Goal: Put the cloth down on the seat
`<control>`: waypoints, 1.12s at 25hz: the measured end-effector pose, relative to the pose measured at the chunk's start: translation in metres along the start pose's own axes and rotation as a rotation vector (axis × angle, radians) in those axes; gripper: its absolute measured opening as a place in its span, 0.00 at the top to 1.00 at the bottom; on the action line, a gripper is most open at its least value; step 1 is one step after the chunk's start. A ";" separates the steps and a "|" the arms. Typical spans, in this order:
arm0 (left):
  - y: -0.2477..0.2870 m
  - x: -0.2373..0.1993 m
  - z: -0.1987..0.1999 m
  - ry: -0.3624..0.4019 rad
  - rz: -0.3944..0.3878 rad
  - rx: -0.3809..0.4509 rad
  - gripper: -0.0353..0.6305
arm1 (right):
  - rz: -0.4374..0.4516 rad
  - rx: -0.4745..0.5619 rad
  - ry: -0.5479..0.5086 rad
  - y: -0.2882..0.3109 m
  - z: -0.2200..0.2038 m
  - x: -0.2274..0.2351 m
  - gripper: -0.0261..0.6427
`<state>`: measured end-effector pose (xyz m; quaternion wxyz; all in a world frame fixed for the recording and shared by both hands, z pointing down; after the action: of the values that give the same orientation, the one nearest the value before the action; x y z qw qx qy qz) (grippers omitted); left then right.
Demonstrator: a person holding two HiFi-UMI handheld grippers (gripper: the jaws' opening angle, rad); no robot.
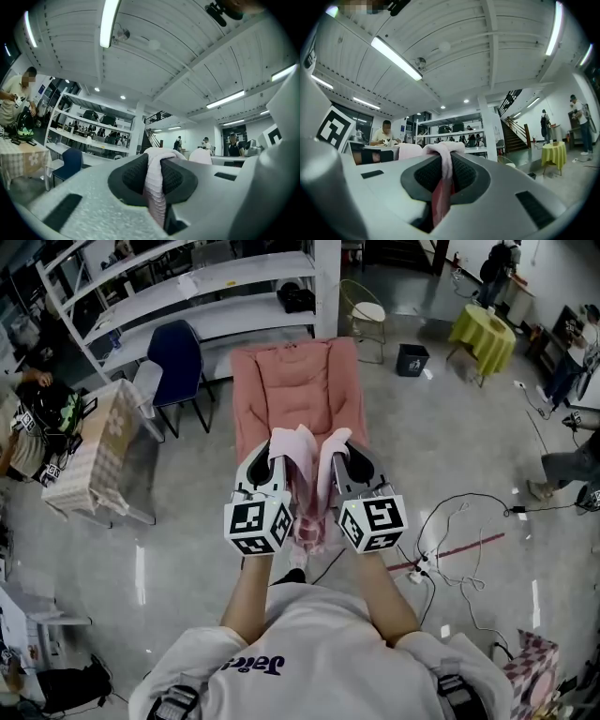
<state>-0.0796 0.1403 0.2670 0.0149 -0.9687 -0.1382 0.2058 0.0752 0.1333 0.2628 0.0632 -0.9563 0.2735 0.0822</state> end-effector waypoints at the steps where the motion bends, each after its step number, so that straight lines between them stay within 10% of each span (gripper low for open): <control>1: 0.013 -0.008 0.004 -0.001 -0.005 0.000 0.90 | -0.005 0.001 -0.003 0.014 0.001 0.002 0.91; 28: 0.306 -0.164 0.067 0.034 -0.109 -0.019 0.90 | -0.072 0.047 -0.051 0.315 -0.022 0.127 0.91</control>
<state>-0.1703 -0.2008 0.2445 0.0191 -0.9632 -0.1922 0.1870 0.0163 -0.2012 0.2360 0.0954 -0.9613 0.2391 0.0977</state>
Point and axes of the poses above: the fingertips, and each gripper's own axes: y forward along the fingers, x to its right, z out of its top, the point moved 5 cm from there along -y, backward along the fingers, and after that the axes turned 14 degrees about -y, right-handed, at the moved point
